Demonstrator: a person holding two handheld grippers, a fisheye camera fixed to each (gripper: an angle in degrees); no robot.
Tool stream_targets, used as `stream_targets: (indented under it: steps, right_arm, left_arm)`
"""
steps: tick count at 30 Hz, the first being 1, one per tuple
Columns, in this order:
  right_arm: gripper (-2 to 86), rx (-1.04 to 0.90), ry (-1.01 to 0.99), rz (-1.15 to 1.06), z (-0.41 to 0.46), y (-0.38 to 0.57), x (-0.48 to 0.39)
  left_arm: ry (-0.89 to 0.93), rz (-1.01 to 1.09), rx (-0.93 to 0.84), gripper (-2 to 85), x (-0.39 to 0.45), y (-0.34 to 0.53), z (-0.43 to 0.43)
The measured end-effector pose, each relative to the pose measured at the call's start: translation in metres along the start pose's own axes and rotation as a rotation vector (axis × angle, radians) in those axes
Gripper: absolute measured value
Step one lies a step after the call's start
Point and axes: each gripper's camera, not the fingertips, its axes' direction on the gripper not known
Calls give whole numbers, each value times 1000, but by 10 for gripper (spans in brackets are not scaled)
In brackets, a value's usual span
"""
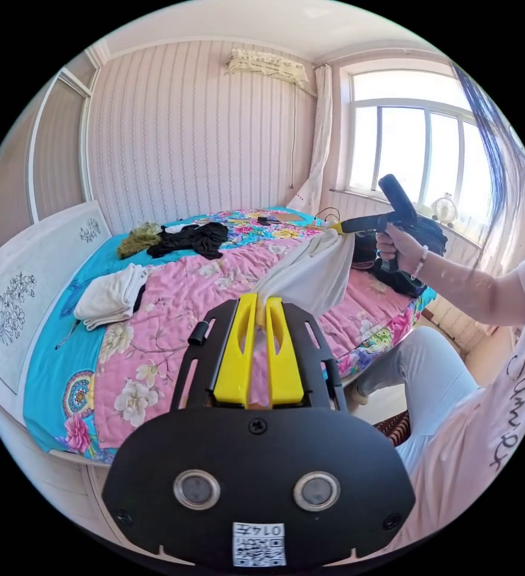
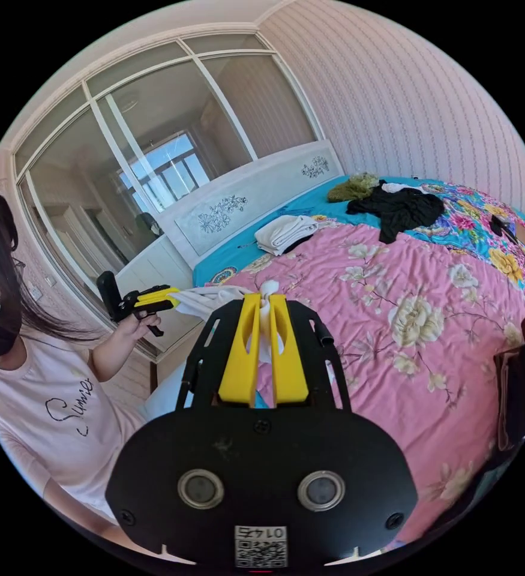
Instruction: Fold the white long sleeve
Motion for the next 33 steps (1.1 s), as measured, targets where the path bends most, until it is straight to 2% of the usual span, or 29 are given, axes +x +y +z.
stream_targets:
  steps: [7, 13, 18, 28, 33]
  right_arm:
    - [14, 122, 35, 66, -103, 66, -36]
    - [15, 197, 130, 92, -185, 112, -60]
    - [15, 247, 203, 136, -250, 128, -53]
    - [15, 196, 363, 117, -324, 75, 12]
    - [17, 253, 442, 176, -364, 41, 66]
  left_arm:
    - [75, 105, 54, 4, 72, -22, -10]
    - [230, 162, 119, 2, 124, -49, -3]
    - [288, 318, 116, -2, 181, -86, 26]
    - [411, 392, 131, -2, 242, -173, 128]
    - [544, 426, 157, -3, 271, -235, 209]
